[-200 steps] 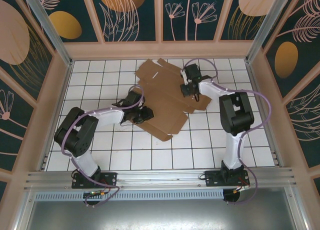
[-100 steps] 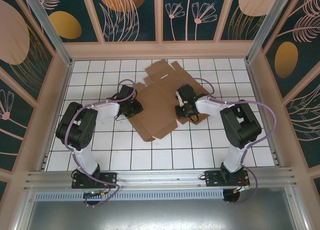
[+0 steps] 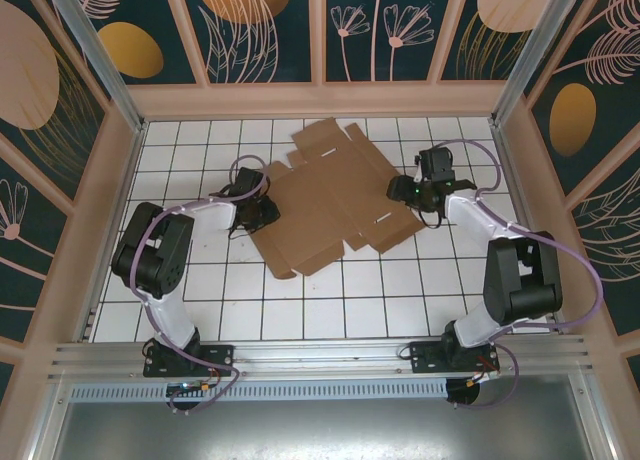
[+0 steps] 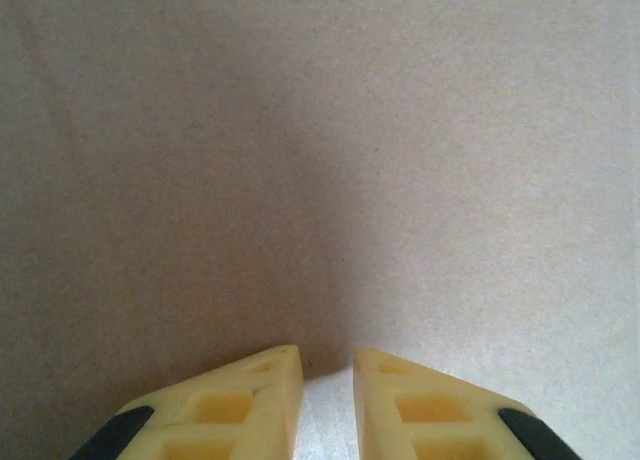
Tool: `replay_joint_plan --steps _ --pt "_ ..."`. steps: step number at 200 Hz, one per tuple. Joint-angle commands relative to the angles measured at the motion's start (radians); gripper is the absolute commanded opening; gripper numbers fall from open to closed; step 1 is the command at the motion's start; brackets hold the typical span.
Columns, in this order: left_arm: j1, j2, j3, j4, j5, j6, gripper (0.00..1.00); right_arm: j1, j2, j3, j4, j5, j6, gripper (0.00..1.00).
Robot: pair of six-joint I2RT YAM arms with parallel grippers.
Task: Fold the paper box
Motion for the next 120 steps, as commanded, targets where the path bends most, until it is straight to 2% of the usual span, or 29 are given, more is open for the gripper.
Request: replay_joint_plan --steps 1,18,39,68,120 --pt "-0.065 0.008 -0.075 -0.022 0.123 -0.006 0.23 0.089 0.042 0.05 -0.028 0.038 0.04 0.62" --pt "-0.145 -0.021 -0.079 -0.044 0.123 0.026 0.23 0.115 0.142 0.105 -0.072 0.115 0.026 0.62" --pt "-0.203 -0.073 -0.094 -0.076 0.127 0.053 0.23 0.1 0.267 0.173 -0.095 0.175 0.016 0.61" --pt "-0.231 -0.091 -0.105 -0.126 0.162 0.113 0.23 0.102 0.452 0.31 -0.138 0.085 -0.021 0.57" --pt "-0.304 -0.027 -0.062 -0.139 0.24 0.173 0.25 0.219 0.63 0.478 -0.178 -0.016 -0.125 0.55"
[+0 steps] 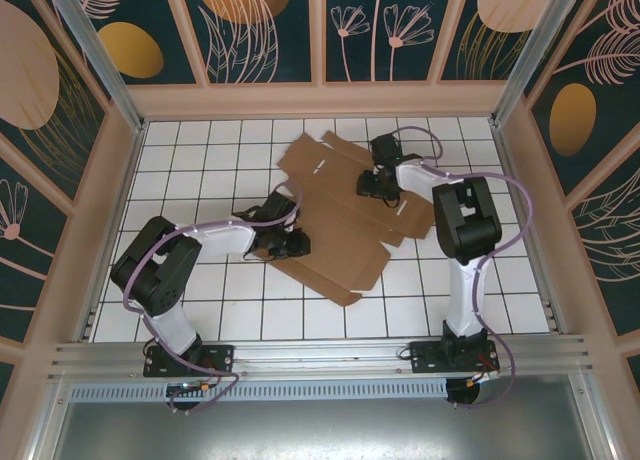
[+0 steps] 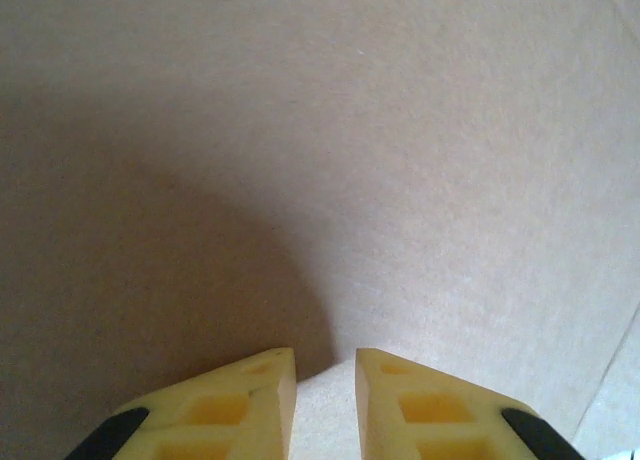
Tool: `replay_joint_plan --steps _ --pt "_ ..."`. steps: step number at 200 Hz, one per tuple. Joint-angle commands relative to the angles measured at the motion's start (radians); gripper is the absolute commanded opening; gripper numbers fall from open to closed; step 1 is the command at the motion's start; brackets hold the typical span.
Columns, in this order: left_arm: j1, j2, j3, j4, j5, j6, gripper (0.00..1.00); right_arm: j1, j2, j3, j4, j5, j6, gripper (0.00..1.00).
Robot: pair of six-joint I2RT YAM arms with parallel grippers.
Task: Fold the paper box
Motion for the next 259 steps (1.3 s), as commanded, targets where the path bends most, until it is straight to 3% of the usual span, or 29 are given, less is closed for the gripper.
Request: replay_joint_plan --steps 1,21,47,82,137,163,175,194,205,224,259 --pt "-0.051 0.055 0.026 -0.071 0.063 0.056 0.25 0.067 0.089 0.029 -0.072 -0.106 -0.06 0.55" --pt "-0.095 0.095 0.078 -0.072 0.086 0.072 0.26 0.099 0.114 0.057 -0.077 -0.181 -0.095 0.54" --pt "-0.148 0.148 0.162 -0.094 0.098 0.101 0.31 0.152 0.158 0.119 -0.123 -0.182 -0.138 0.52" --pt "-0.154 0.166 0.235 -0.1 0.062 0.109 0.32 0.21 0.174 0.159 -0.131 -0.19 -0.151 0.49" --pt "-0.115 0.002 0.37 -0.077 0.025 0.156 0.38 0.185 -0.088 0.02 0.041 -0.264 -0.138 0.53" --pt "0.017 -0.005 0.391 0.021 0.064 0.055 0.34 0.078 -0.248 -0.094 0.155 -0.303 -0.09 0.56" --pt "0.064 0.033 0.417 0.062 0.083 0.007 0.31 0.026 -0.312 -0.153 0.211 -0.259 -0.044 0.61" --pt "0.084 0.136 0.523 0.031 0.043 -0.007 0.26 -0.087 -0.36 -0.213 0.27 -0.341 0.01 0.61" --pt "0.086 0.204 0.585 -0.009 0.018 -0.012 0.23 -0.12 -0.373 -0.221 0.275 -0.318 0.008 0.61" --pt "0.103 0.282 0.616 -0.065 -0.023 -0.048 0.19 -0.135 -0.319 -0.123 0.177 -0.266 -0.061 0.61" --pt "0.163 0.232 0.434 0.009 -0.047 -0.109 0.14 -0.124 -0.128 0.109 0.028 -0.275 -0.128 0.61"
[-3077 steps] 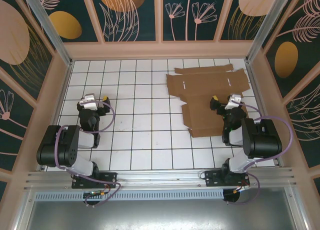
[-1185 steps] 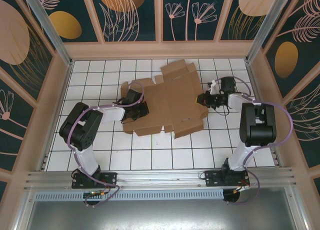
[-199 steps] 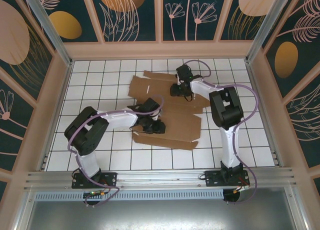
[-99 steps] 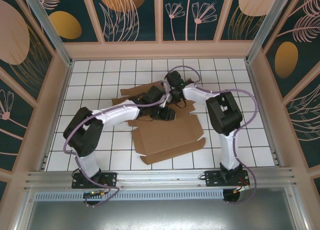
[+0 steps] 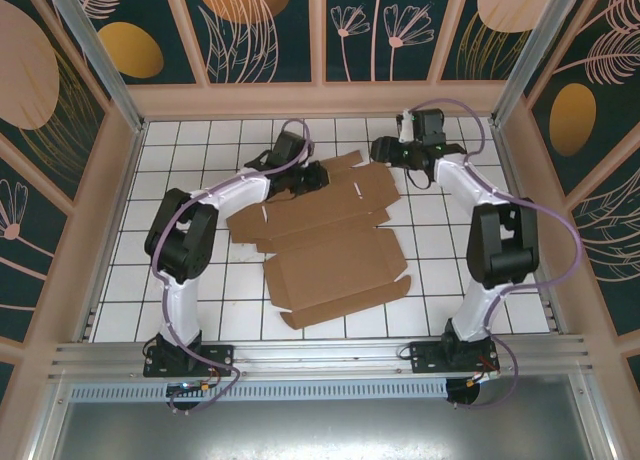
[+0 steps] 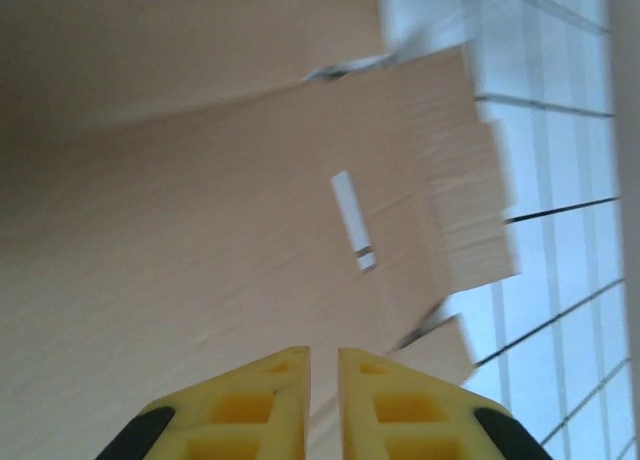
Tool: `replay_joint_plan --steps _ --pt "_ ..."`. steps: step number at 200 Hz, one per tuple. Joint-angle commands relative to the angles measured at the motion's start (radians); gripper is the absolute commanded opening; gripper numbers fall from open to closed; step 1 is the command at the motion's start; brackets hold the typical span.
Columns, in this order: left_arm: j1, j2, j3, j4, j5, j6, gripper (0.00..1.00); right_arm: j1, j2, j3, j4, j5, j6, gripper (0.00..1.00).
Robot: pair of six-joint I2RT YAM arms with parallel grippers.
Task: Fold the paper box
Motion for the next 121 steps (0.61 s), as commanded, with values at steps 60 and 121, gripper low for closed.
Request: replay_joint_plan --steps 60,121 --pt "0.106 0.029 -0.142 -0.018 -0.059 -0.036 0.13 0.055 0.422 0.475 -0.229 0.012 -0.035 0.62" --pt "0.114 0.08 -0.126 -0.039 -0.066 0.013 0.12 0.06 0.598 0.628 -0.262 -0.012 -0.009 0.62"
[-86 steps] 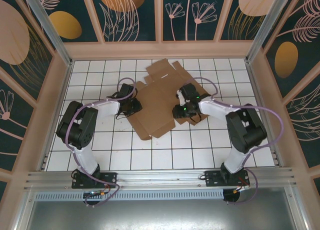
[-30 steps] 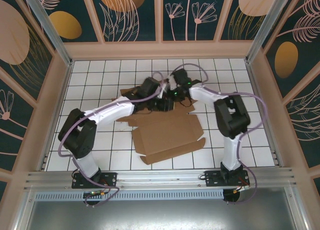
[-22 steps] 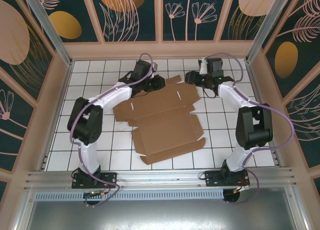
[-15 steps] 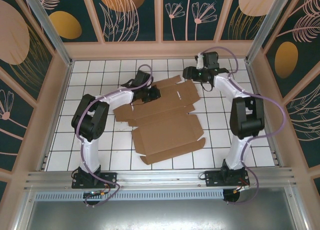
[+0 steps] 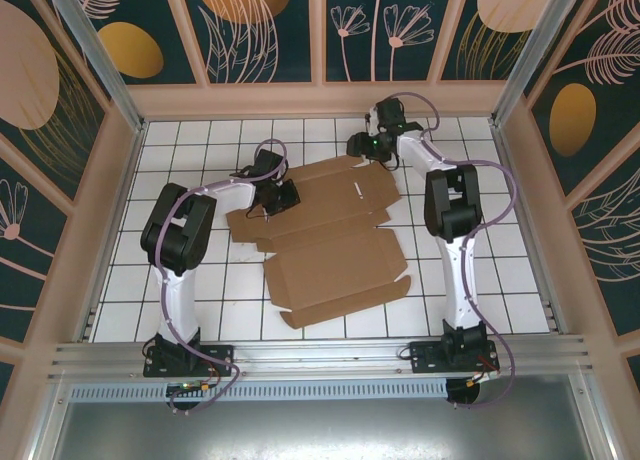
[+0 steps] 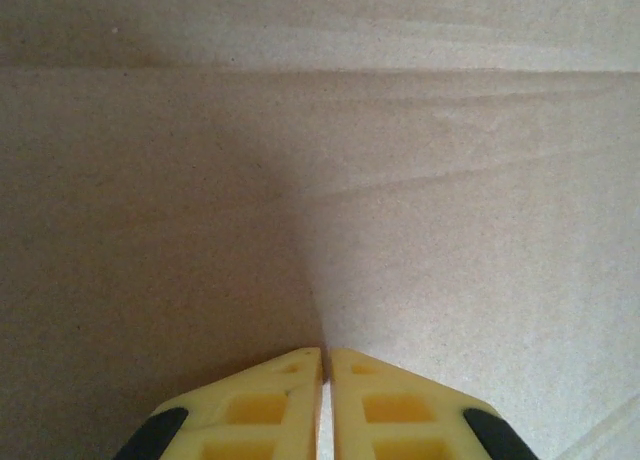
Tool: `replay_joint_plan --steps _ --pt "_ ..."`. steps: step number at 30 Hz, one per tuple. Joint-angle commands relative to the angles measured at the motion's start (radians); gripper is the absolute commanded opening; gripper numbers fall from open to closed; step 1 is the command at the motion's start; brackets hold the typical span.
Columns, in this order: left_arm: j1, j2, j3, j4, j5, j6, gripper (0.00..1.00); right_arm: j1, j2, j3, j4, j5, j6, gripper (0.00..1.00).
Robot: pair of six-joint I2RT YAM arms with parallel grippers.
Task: Fold the paper box
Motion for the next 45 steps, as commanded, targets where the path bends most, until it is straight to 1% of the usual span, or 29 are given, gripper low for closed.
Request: replay_joint_plan --steps 1,3,6,8,9,10,12,16,18,22,25,28,32,34,36,37,39,41,44,45 --pt "0.006 0.038 0.007 -0.034 -0.019 0.032 0.12 0.007 0.05 0.053 -0.044 -0.028 0.015 0.62" --pt "0.006 0.041 0.006 -0.031 -0.018 0.035 0.12 0.011 0.072 0.066 -0.05 -0.044 0.013 0.59" --pt "0.006 0.044 0.01 -0.034 -0.018 0.041 0.12 0.013 0.091 0.071 -0.053 -0.03 0.011 0.52" --pt "0.005 0.046 0.014 -0.036 -0.019 0.045 0.12 0.016 0.093 0.074 -0.052 -0.005 0.008 0.43" --pt "0.006 0.047 0.014 -0.037 -0.019 0.046 0.12 0.021 0.092 0.079 -0.053 0.02 -0.001 0.36" --pt "0.006 0.045 0.017 -0.038 -0.02 0.05 0.12 0.029 0.09 0.085 -0.057 0.056 -0.012 0.29" --pt "0.006 0.045 0.018 -0.04 -0.023 0.053 0.12 0.052 0.082 0.095 -0.063 0.134 -0.046 0.19" --pt "0.006 0.045 0.022 -0.043 -0.028 0.058 0.11 0.126 0.064 0.098 -0.065 0.336 -0.142 0.15" --pt "0.006 0.047 0.027 -0.046 -0.028 0.06 0.11 0.175 0.064 0.095 -0.061 0.485 -0.202 0.14" --pt "0.005 0.05 0.029 -0.046 -0.027 0.06 0.11 0.263 0.078 0.065 -0.006 0.707 -0.334 0.14" --pt "0.006 0.052 0.029 -0.045 -0.023 0.057 0.11 0.323 0.089 0.03 0.055 0.823 -0.418 0.14" --pt "0.006 0.053 0.027 -0.045 -0.022 0.056 0.11 0.346 0.093 0.018 0.089 0.876 -0.449 0.14" --pt "0.006 0.045 0.03 -0.045 -0.021 0.06 0.12 0.325 0.069 0.02 0.078 0.867 -0.416 0.15" --pt "0.005 0.042 0.039 -0.048 -0.024 0.069 0.13 0.299 0.04 0.009 0.068 0.821 -0.381 0.17" --pt "0.006 0.045 0.059 -0.052 -0.016 0.084 0.14 0.281 0.007 -0.004 0.055 0.751 -0.343 0.22" --pt "0.006 0.048 0.07 -0.057 -0.012 0.088 0.14 0.252 -0.004 -0.007 0.047 0.717 -0.326 0.24" --pt "0.005 0.06 0.104 -0.074 -0.004 0.098 0.15 0.206 -0.031 -0.009 0.018 0.581 -0.272 0.33" --pt "0.006 0.077 0.134 -0.092 -0.002 0.105 0.15 0.16 -0.074 -0.048 0.025 0.443 -0.219 0.46" --pt "0.006 0.102 0.178 -0.12 -0.003 0.128 0.15 0.072 -0.222 -0.204 0.121 0.265 -0.151 0.62" --pt "0.006 0.108 0.194 -0.127 0.003 0.139 0.15 0.035 -0.271 -0.273 0.159 0.213 -0.129 0.64"
